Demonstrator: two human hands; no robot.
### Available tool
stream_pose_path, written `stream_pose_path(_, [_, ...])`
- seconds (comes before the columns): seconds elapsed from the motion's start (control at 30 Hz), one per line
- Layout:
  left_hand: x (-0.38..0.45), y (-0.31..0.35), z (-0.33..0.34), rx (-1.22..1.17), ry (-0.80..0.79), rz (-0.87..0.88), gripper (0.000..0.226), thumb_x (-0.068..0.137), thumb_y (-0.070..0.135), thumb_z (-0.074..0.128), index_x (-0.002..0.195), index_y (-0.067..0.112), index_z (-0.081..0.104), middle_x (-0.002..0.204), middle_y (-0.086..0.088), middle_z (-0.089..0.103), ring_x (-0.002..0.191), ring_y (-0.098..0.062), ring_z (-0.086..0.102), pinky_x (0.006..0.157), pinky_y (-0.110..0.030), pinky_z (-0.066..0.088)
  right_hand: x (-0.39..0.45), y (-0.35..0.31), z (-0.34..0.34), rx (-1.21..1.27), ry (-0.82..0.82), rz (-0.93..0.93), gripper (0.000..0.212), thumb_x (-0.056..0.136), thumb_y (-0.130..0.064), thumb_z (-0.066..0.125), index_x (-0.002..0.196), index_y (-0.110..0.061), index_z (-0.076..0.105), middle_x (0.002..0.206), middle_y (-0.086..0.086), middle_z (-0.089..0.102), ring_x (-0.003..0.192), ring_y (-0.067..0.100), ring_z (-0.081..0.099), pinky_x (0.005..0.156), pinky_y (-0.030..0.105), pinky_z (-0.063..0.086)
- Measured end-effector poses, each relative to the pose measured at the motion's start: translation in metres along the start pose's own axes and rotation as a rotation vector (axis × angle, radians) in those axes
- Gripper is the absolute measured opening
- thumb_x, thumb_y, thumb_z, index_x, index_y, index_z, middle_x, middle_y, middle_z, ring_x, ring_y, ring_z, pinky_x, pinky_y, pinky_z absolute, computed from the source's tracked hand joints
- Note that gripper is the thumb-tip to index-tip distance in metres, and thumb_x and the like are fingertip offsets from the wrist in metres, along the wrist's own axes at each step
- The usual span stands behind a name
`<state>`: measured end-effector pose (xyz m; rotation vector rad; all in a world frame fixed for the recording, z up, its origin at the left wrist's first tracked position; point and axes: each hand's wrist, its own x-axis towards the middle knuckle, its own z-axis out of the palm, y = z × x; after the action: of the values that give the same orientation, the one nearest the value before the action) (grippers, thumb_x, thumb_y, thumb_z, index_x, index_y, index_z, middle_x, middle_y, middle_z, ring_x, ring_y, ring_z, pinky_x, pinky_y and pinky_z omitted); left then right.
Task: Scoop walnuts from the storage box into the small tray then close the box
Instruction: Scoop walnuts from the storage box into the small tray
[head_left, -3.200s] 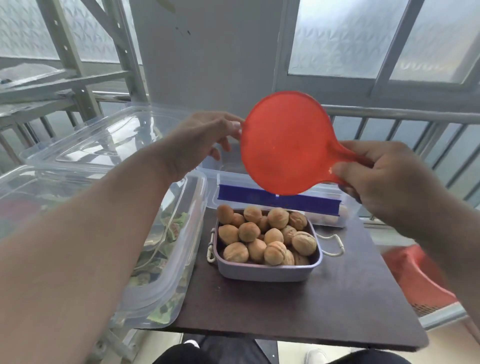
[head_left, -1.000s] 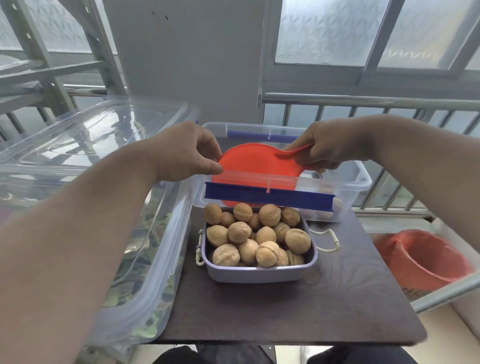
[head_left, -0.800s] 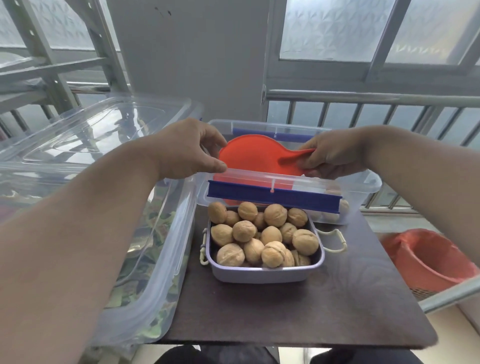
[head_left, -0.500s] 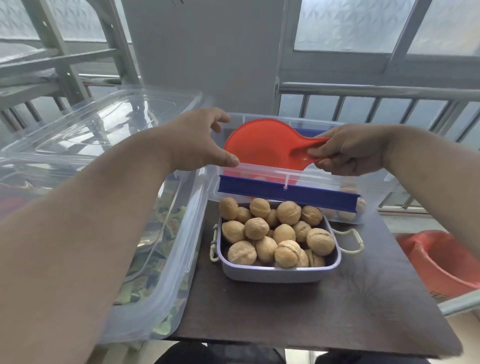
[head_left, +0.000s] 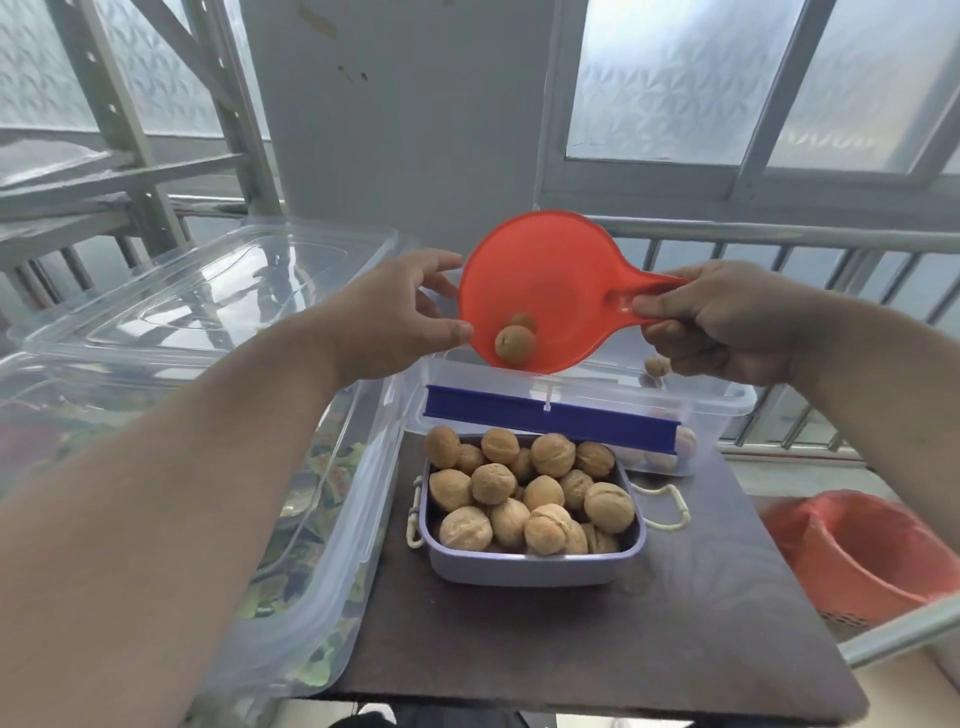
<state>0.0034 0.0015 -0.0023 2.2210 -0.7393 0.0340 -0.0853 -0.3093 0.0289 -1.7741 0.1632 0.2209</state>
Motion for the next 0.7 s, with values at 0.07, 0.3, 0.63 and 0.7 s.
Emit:
stream_pose_path(0.07, [0.0, -0.001, 0.001, -0.071, 0.0, 0.022, 0.082, 0.091, 0.032, 0.085, 0.161, 0.024, 0.043, 0.131, 0.006, 0.065, 0.103, -0.014, 0.072, 0.092, -0.038, 0.062, -0.013, 0.0, 0.0, 0.001, 0.044, -0.021, 0.017, 0.11, -0.011, 0.05, 0.099, -0.007, 0.062, 0.061, 0.004, 0.038, 0.045, 0.011, 0.025, 0.037, 0.021, 0.027])
stream_pose_path(0.3, [-0.003, 0.003, 0.002, -0.193, -0.04, 0.053, 0.074, 0.091, 0.031, 0.084, 0.156, 0.024, 0.05, 0.125, 0.0, 0.068, 0.102, -0.021, 0.076, 0.083, -0.039, 0.066, -0.056, 0.011, 0.01, 0.001, 0.128, -0.079, 0.019, 0.108, -0.009, 0.052, 0.113, 0.004, 0.065, 0.059, 0.006, 0.039, 0.046, 0.012, 0.025, 0.037, 0.022, 0.026])
stream_pose_path(0.63, [-0.009, 0.006, 0.0, -0.291, -0.128, 0.098, 0.068, 0.075, 0.05, 0.089, 0.136, 0.03, 0.067, 0.122, -0.003, 0.075, 0.104, -0.03, 0.076, 0.079, -0.047, 0.063, -0.102, 0.041, 0.054, -0.196, 0.22, -0.383, 0.045, 0.107, 0.002, 0.049, 0.106, -0.036, 0.073, 0.063, -0.013, 0.073, 0.055, -0.003, 0.064, 0.057, 0.007, 0.049])
stream_pose_path(0.7, [-0.009, 0.005, 0.0, -0.296, -0.14, 0.104, 0.062, 0.077, 0.046, 0.089, 0.134, 0.032, 0.068, 0.121, -0.004, 0.076, 0.106, -0.032, 0.075, 0.079, -0.049, 0.062, -0.11, 0.044, 0.064, -0.294, 0.212, -0.445, 0.052, 0.108, 0.0, 0.049, 0.109, -0.048, 0.07, 0.086, -0.02, 0.08, 0.082, -0.004, 0.075, 0.08, 0.011, 0.057])
